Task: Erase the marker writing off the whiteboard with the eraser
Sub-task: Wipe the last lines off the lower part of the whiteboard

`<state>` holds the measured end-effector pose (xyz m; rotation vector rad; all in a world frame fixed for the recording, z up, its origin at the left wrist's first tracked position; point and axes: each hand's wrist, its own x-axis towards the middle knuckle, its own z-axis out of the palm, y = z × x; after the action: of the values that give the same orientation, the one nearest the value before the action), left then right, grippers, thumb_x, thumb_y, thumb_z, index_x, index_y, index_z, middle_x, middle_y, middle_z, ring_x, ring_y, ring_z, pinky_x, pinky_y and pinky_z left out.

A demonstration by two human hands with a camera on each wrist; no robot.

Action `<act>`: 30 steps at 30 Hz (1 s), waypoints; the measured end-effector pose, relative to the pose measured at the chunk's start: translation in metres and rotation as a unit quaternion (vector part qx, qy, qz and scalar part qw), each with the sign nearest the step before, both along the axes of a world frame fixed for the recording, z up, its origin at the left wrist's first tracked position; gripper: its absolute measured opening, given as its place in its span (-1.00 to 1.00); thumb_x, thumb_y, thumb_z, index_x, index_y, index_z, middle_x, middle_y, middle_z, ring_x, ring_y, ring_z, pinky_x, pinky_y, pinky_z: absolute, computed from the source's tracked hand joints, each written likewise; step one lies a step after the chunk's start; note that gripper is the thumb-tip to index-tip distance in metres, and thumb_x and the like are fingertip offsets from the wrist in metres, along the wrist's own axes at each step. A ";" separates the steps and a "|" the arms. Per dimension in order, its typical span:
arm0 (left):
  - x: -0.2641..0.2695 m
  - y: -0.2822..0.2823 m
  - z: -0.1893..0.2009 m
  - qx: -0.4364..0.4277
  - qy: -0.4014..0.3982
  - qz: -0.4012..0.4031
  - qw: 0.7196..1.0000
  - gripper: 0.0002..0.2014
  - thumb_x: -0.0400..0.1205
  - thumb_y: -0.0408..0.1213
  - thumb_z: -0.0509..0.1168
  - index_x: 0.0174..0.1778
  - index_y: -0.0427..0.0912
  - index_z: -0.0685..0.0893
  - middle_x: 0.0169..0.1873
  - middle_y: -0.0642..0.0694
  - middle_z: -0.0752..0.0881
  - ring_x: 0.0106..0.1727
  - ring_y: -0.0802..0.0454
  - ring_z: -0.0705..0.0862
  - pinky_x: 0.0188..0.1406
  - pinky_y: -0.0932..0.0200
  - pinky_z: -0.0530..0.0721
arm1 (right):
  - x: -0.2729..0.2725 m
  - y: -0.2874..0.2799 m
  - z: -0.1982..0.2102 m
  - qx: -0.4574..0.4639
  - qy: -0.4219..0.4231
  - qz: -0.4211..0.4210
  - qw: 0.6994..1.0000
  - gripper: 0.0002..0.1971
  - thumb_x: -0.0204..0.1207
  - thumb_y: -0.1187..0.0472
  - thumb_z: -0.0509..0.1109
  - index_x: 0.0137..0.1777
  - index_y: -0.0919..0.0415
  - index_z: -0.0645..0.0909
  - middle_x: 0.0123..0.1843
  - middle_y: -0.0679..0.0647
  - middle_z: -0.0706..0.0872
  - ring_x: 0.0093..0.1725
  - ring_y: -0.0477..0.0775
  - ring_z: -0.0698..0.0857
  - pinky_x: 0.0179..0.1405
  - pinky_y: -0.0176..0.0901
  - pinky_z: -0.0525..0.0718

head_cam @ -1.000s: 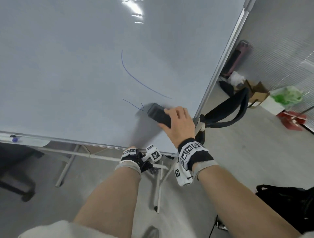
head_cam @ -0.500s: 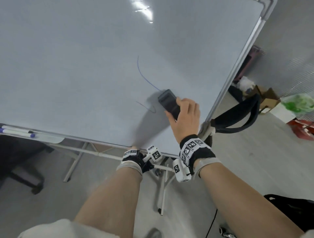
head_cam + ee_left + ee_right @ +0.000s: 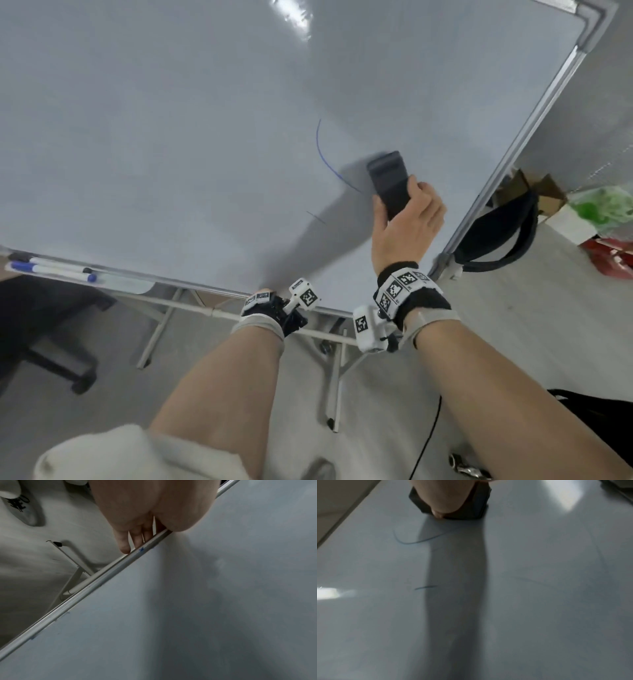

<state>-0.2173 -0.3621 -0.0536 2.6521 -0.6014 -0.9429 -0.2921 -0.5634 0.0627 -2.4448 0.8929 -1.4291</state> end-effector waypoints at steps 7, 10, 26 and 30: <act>-0.011 0.011 0.030 0.068 -0.050 -0.059 0.995 -0.50 0.47 0.24 0.33 0.23 0.05 0.70 0.18 -0.08 0.73 0.23 -0.10 0.69 0.11 0.21 0.60 | 0.009 0.021 -0.012 -0.055 0.131 0.167 0.976 -0.52 0.36 0.06 0.62 0.23 0.17 0.58 0.22 0.20 0.62 0.16 0.25 0.49 0.15 0.13 0.48; -0.012 0.013 0.036 0.067 -0.067 -0.063 0.994 -0.47 0.50 0.27 0.27 0.30 0.07 0.65 0.26 -0.05 0.69 0.32 -0.09 0.64 0.22 0.19 0.56 | 0.010 0.018 -0.014 -0.102 0.181 0.192 0.959 -0.51 0.34 0.04 0.64 0.23 0.10 0.59 0.20 0.14 0.64 0.13 0.23 0.51 0.09 0.09 0.45; -0.009 0.024 0.036 0.092 -0.126 -0.138 0.978 -0.51 0.59 0.25 0.20 0.36 0.12 0.60 0.33 -0.06 0.64 0.40 -0.11 0.57 0.32 0.15 0.52 | 0.013 0.017 -0.004 -0.072 0.128 0.128 0.981 -0.51 0.44 -0.02 0.53 0.32 0.13 0.55 0.27 0.18 0.62 0.19 0.28 0.53 0.16 0.11 0.39; -0.012 0.022 0.035 0.093 -0.119 -0.121 0.981 -0.50 0.55 0.27 0.23 0.31 0.08 0.63 0.30 -0.06 0.65 0.37 -0.09 0.60 0.30 0.16 0.54 | 0.015 -0.006 0.021 -0.006 -0.021 -0.042 0.999 -0.45 0.61 -0.10 0.38 0.43 0.28 0.47 0.35 0.28 0.56 0.26 0.35 0.50 0.26 0.15 0.39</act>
<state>-0.2292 -0.3402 -0.0184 2.9338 -0.9520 -0.7803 -0.2770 -0.5696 0.0838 -2.4041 0.9907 -1.5114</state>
